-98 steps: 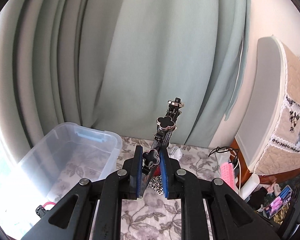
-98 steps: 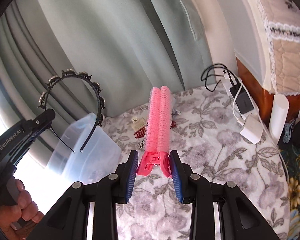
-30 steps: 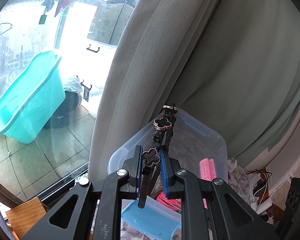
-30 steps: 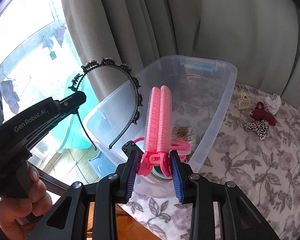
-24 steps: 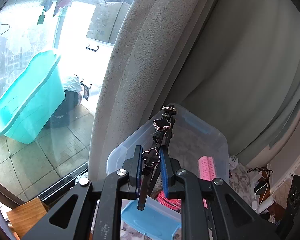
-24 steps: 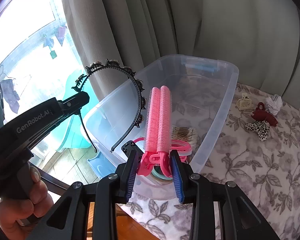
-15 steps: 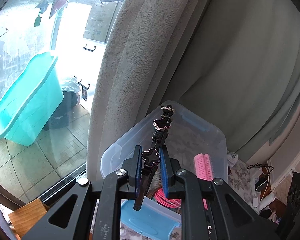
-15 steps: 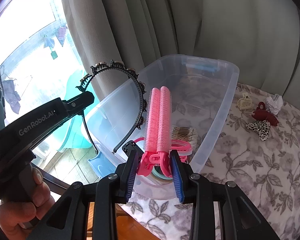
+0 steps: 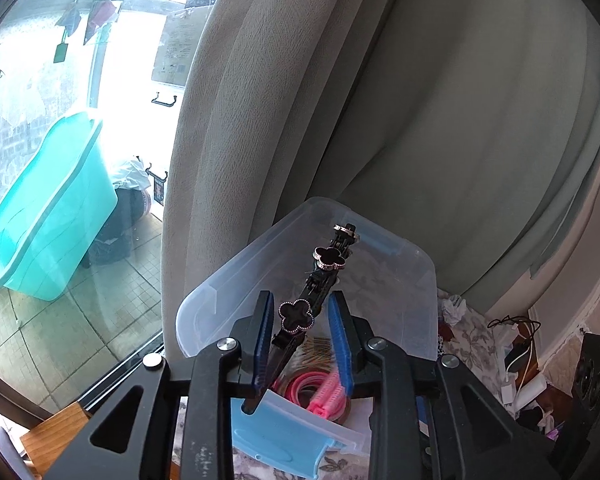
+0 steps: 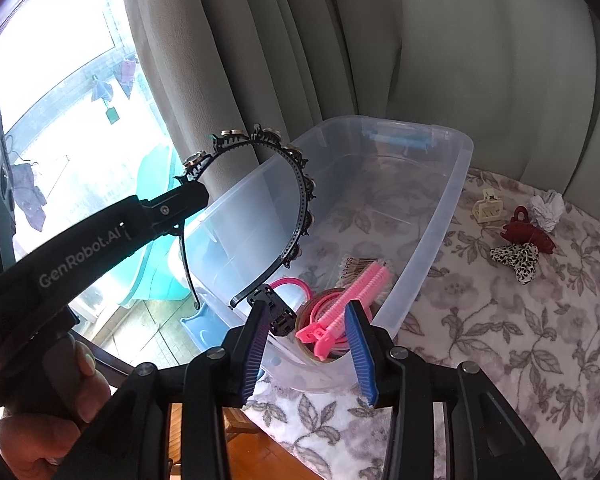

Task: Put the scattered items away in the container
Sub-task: 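Open the left tool to drop the headband while the right tool releases the hair roller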

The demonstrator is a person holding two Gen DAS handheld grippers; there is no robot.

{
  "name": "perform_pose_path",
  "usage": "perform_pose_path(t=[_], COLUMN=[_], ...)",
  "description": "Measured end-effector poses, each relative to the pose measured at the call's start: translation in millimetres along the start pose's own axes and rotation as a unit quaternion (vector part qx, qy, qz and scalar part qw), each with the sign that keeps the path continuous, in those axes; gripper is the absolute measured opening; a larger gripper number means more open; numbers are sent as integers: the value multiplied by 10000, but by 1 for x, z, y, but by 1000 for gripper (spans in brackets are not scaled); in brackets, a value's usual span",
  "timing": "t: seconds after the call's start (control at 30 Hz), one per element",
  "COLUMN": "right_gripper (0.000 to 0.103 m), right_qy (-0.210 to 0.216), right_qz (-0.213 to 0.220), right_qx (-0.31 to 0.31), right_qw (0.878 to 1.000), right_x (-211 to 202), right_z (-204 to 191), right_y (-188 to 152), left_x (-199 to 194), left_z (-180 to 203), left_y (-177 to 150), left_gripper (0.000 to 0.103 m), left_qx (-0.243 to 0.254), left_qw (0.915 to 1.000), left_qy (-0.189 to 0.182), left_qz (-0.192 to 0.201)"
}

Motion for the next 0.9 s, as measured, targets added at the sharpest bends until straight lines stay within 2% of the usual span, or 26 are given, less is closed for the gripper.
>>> perform_pose_path(t=[0.23, 0.37, 0.67, 0.9], right_gripper=[51, 52, 53, 53], right_qy=[-11, -24, 12, 18], right_qz=[86, 120, 277, 403], right_qx=[44, 134, 190, 283], right_qw=[10000, 9998, 9994, 9988], right_x=[-7, -11, -27, -40], right_z=[2, 6, 9, 15], right_y=[1, 1, 5, 6], left_x=[-17, -22, -35, -50], left_z=[15, 22, 38, 37], left_y=[-2, -2, -1, -5], left_gripper=[41, 52, 53, 54], left_qx=[78, 162, 297, 293], left_qw=[10000, 9998, 9993, 9992], left_qy=[13, 7, -41, 97], left_qz=[46, 103, 206, 271])
Point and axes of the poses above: each gripper's, at about its wrist camera, not at the fingertips, and x roughly the way its jaws point, z to its right, y to its top, the point moved 3 cm from there along x, roughly the way its jaws point, and after that the axes turned 5 degrees about -y, right-handed, at the moved point
